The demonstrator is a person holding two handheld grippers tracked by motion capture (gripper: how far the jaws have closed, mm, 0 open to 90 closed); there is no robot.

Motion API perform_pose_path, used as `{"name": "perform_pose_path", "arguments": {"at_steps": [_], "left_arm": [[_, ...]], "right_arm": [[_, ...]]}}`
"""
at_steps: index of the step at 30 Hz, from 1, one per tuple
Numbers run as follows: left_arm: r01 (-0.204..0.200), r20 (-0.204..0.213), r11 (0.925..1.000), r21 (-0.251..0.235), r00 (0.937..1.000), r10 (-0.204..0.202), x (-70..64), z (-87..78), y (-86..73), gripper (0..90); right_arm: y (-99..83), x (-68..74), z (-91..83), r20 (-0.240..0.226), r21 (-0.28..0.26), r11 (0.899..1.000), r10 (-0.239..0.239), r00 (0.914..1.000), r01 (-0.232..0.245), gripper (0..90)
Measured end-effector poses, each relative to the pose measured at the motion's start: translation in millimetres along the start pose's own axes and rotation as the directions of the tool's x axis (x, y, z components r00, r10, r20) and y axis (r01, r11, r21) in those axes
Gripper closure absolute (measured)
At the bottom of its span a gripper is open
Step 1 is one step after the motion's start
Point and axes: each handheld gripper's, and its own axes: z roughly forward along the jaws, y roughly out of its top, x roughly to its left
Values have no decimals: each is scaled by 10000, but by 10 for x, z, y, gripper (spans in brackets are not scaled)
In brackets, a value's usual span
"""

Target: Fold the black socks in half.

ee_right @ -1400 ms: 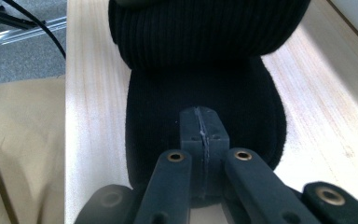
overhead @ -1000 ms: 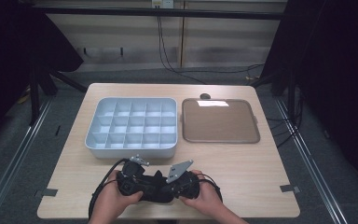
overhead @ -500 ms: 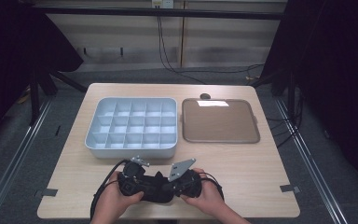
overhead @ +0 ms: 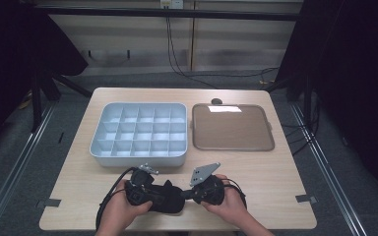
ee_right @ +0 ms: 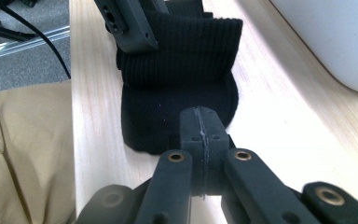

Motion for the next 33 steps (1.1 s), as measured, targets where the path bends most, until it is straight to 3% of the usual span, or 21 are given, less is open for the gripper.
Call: {"name": "perform_pose_path", "arguments": {"at_steps": [7,15,23,33], "left_arm": [[-118,-6,9999,86,9999,118,-3,7,13,764],[-182,-41,9998,52,9998,183,-8,0,22,764],[-363,-75,9986,-389,9993,360,-60,-72,66,765],[-513,136,9987,-19,9986,513,-105,131,63,749]], "right_arm": [[-58,-36,-71,61,2,9996,292,9996,-292,900],[-105,-26,-34,-115,230,9996,181,9998,-178,900],[-101,20,66,-233,604,9982,-24,9997,38,899],[-111,15,76,-181,674,9977,90,9998,-78,894]]}}
